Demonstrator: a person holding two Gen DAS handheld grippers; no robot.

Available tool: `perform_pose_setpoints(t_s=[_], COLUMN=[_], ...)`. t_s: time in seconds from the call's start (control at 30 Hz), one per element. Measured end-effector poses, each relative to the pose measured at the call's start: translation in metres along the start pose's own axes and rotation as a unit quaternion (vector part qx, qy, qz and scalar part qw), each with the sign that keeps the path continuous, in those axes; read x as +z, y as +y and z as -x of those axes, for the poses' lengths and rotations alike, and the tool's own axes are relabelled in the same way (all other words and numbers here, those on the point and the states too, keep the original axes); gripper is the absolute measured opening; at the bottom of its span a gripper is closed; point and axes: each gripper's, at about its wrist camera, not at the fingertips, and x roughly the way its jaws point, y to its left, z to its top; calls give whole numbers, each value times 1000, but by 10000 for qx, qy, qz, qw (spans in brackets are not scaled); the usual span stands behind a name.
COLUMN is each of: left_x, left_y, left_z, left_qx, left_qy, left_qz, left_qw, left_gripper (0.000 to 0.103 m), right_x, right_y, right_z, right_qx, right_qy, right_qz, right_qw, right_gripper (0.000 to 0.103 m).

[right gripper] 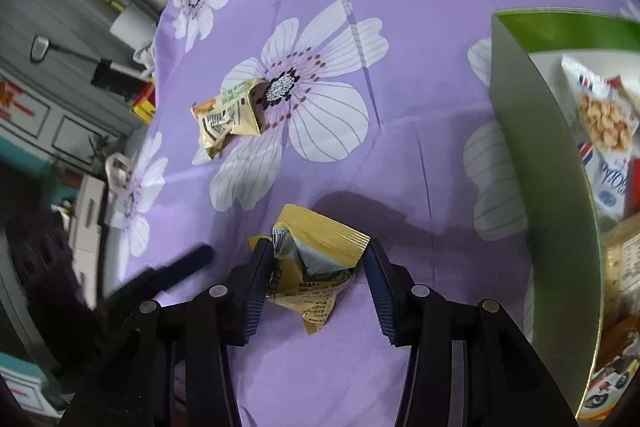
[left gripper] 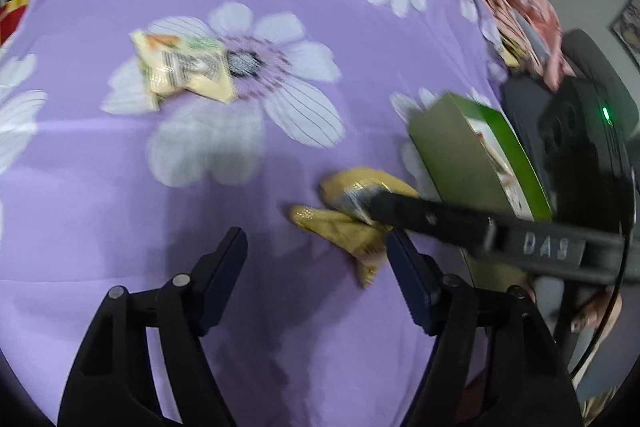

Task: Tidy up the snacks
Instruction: 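Lift the yellow candies with the right tool and carry them into the box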

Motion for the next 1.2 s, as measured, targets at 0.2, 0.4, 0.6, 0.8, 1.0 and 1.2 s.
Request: perform_pose_setpoints(t_s=[0.2, 0.4, 0.6, 0.8, 1.0, 1.2], left_x=[-8, -5, 2, 19, 34, 38], left_y=[-17, -23, -48, -90, -138, -178], left_z=[-22, -33, -22, -12, -31, -52], left_qx=[-35, -220, -160, -435, -877, -996], left_qy=[241, 234, -183, -540, -452, -218], left_qz=[-243, -186, -653, -1144, -1410, -1793], left_qw=[9994, 9993, 9976, 9910, 9851, 9785], left_gripper=[57, 28, 27, 27, 28, 28], right_x=[1, 2, 1, 2, 0, -4], right_y=[-5, -5, 1, -4, -33, -74], right_z=[-6, -10, 14, 70, 113, 139], right_qx=[188, 416, 359, 196, -148, -318], right_qy=[102, 81, -334, -1168, -1786, -2021], right_qz=[-204, -228, -162, -186, -550, -1105], right_qw=[9996, 9988, 9987, 9928, 9823, 9726], right_gripper=[49, 42, 42, 42, 42, 42])
